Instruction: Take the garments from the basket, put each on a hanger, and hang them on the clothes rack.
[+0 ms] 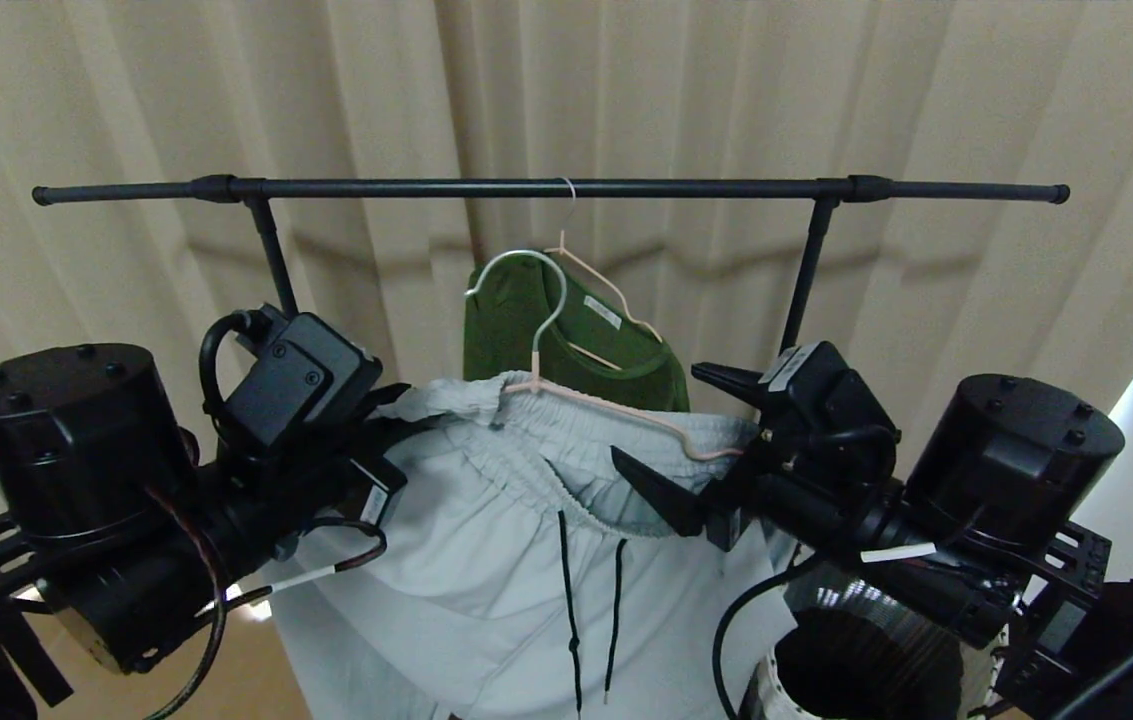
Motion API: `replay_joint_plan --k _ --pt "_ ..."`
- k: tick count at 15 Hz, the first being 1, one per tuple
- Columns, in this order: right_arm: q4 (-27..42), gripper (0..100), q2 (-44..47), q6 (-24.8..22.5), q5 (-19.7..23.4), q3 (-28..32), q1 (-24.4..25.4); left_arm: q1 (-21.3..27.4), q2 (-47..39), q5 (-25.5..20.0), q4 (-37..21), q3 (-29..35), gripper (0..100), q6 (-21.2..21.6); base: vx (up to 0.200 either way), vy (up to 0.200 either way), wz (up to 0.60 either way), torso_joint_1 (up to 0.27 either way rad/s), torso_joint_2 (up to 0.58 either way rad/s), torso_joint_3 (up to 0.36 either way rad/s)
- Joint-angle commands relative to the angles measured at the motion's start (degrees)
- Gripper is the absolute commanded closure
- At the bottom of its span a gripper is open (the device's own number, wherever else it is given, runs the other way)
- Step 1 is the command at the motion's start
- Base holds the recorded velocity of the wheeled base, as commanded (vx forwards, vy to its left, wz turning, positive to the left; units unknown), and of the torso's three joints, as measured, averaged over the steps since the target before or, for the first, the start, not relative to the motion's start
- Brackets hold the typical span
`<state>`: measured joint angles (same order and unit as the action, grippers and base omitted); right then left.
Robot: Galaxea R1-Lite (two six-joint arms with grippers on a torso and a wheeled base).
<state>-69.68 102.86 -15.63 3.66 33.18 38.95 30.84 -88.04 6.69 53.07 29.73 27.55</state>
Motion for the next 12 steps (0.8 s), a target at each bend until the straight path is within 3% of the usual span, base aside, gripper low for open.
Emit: replay_joint_plan --k 1,2,3,12 --pt "0.0 0 0.5 -0.1 0.0 0.3 -0.2 0.4 0.3 0.0 0.0 -0.5 100 0.1 0.000 0.000 0.00 0.000 0.00 0.000" --pt "0.0 0 0.5 -0.1 0.0 0.2 -0.2 0.7 0.4 -0.1 0.0 -0.5 100 0.2 0.000 0.000 0.00 0.000 0.00 0.000" --pt "0.0 100 0.6 -0.1 -0.1 0.2 -0.3 0.9 0.6 -0.1 0.0 -0.5 100 0.2 0.000 0.000 0.00 0.000 0.00 0.000" --pt "-0.1 100 0.5 -0.1 -0.1 -0.1 -0.3 1.9 1.0 -0.4 0.0 -0.4 100 0.1 0.000 0.000 0.00 0.000 0.00 0.000"
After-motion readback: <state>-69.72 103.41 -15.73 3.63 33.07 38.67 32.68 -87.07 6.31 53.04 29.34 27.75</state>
